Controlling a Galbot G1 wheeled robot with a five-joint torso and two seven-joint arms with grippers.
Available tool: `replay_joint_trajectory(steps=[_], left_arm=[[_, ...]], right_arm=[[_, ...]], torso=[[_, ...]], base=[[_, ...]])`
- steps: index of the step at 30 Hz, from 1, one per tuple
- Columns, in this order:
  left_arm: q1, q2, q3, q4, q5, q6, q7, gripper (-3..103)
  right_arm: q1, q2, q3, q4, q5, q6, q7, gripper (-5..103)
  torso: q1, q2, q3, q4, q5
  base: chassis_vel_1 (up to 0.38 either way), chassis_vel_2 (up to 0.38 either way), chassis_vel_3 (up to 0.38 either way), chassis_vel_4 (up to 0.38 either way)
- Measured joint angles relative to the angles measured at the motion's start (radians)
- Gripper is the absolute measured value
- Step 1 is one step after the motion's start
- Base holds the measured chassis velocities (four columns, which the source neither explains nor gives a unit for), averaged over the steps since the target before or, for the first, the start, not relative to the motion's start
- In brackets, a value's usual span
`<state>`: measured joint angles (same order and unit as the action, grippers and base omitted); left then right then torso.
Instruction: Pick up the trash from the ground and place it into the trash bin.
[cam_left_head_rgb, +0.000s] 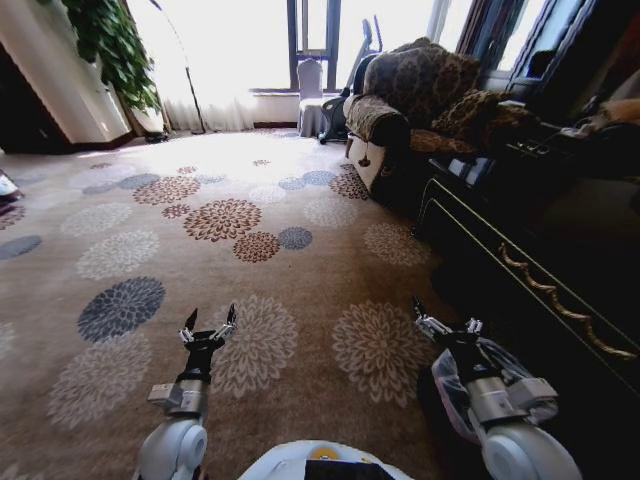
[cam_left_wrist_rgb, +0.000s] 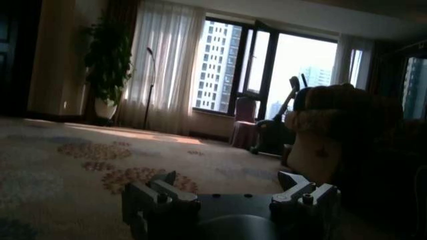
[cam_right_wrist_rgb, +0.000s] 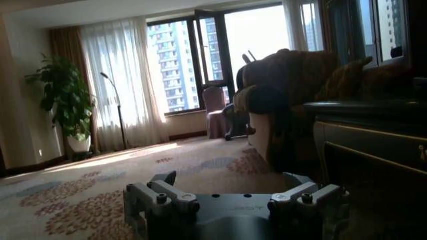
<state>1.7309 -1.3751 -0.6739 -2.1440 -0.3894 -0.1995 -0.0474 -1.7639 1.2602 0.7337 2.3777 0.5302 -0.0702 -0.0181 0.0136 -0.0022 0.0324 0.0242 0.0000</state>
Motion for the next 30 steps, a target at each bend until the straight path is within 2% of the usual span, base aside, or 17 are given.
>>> replay_joint_trajectory(steps=[12, 30], left_arm=[[0.001, 0.000, 0.000, 0.000, 0.000, 0.000, 0.000, 100], [0.000, 0.000, 0.000, 0.000, 0.000, 0.000, 0.000, 100]], right_arm=[[-0.002, 0.000, 0.001, 0.000, 0.001, 0.001, 0.000, 100], [-0.001, 0.000, 0.001, 0.000, 0.001, 0.001, 0.000, 100]], torso=[[-0.001, 0.000, -0.001, -0.0002, -0.0004], [0.000, 0.000, 0.000, -0.0002, 0.0000]], base=[[0.247, -0.231, -0.239, 0.238], [0.027, 0.024, 0.036, 0.027]])
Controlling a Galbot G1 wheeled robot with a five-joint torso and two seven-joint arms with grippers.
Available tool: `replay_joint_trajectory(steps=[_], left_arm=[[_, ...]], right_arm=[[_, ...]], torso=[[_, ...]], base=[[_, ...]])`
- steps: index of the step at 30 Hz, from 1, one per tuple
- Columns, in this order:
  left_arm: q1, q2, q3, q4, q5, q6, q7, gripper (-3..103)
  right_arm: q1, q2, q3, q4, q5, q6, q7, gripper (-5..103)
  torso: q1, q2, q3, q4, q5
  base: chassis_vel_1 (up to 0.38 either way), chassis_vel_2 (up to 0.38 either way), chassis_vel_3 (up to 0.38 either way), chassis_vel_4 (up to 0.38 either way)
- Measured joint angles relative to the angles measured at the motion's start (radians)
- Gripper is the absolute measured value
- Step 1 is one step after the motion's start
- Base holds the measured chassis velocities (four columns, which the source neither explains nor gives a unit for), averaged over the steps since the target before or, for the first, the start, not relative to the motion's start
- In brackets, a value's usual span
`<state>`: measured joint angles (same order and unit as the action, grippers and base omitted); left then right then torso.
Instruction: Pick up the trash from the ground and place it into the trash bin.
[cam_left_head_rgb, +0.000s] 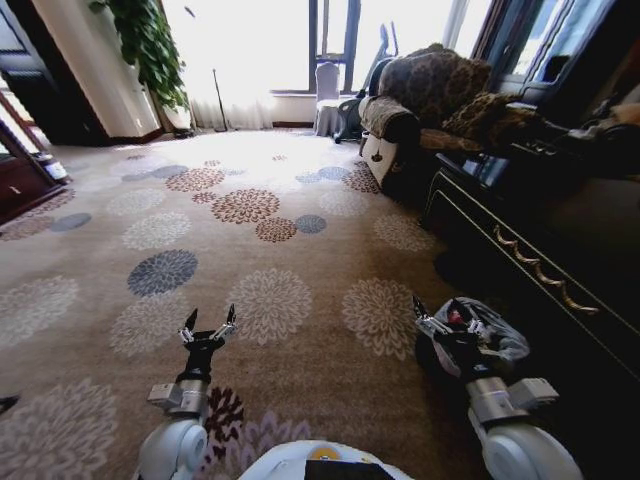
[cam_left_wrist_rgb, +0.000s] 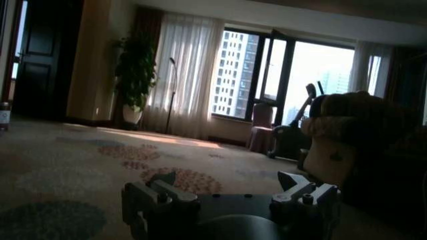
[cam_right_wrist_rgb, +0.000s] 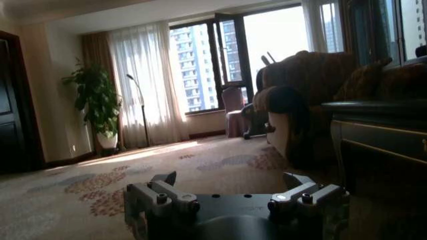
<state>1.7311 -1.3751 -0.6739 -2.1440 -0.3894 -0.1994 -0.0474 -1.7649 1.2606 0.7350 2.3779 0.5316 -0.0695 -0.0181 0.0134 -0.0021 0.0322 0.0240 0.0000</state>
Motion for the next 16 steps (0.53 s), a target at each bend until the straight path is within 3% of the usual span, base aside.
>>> replay_joint_trajectory(steps=[16], left_arm=[[0.000, 0.000, 0.000, 0.000, 0.000, 0.000, 0.000, 100]], right_arm=[[0.000, 0.000, 0.000, 0.000, 0.000, 0.000, 0.000, 100]], torso=[[0.000, 0.000, 0.000, 0.0001, 0.0000]], base=[[0.000, 0.000, 0.000, 0.000]])
